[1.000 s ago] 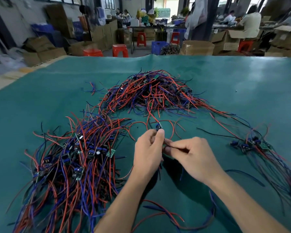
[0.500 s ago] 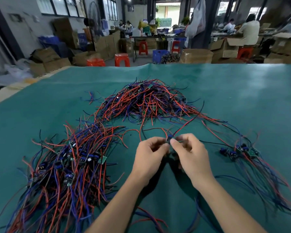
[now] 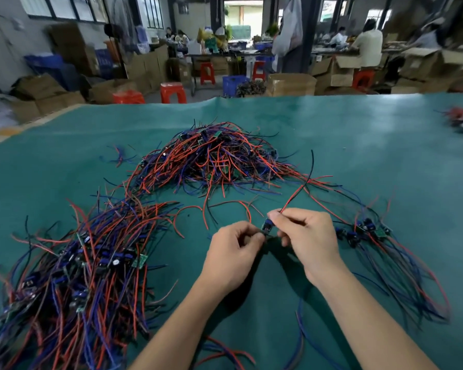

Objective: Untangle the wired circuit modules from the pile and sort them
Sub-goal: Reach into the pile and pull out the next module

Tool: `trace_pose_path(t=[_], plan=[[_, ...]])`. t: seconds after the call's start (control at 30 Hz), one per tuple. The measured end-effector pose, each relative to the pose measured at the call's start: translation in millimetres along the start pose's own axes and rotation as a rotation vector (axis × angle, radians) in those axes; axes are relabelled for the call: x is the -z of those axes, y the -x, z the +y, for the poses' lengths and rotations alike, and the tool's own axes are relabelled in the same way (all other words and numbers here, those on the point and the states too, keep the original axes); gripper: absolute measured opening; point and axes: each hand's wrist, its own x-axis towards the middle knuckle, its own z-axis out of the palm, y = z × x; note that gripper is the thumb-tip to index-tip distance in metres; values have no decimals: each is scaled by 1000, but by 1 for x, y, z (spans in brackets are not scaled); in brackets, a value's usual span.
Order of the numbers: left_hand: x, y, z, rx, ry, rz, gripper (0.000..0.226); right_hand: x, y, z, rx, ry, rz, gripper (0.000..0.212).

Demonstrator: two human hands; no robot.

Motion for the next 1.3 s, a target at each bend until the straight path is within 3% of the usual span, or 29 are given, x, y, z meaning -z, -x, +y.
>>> trace_pose_path(t=[0.23,0.33,0.43,0.5,0.63,0.7,0.87,0.97,1.07,1.17,1.23,1.3], plan=[[-3,3,0,-30,-27,-28,11,35,-17,-5,176,182,343,10],[-3,4,2,-49,-84,-5,13,53,-24,-5,136,75,571,17],[-1,2,-1,-3,-11,122,15,69,-29,-5,49,110,811,21],[-1,-1,-3,46,69,200,16,63,-26,-12,9,99,740,25],[-4,1,-3,24,91,189,19,10,0,-15,53,340,60,38],[-2,2,-2,-8,91,149,18,-10,13,-13,151,413,-113,32],[0,3,2,-65,-19,78,15,-14,17,-9,252,352,-68,25],[-2,5,7,-41,60,-8,16,-3,8,-15,308,325,103,24],[-4,6,6,-44,65,-59,17,15,-3,-27,298,238,319,37],[-3,6,3,-77,-17,-14,15,34,-9,-56,337,38,523,29],[-3,5,0,-48,-6,36,15,33,-7,-81,389,-37,518,26],[-3,4,3,-19,50,51,15,10,1,-106,413,-25,321,28]])
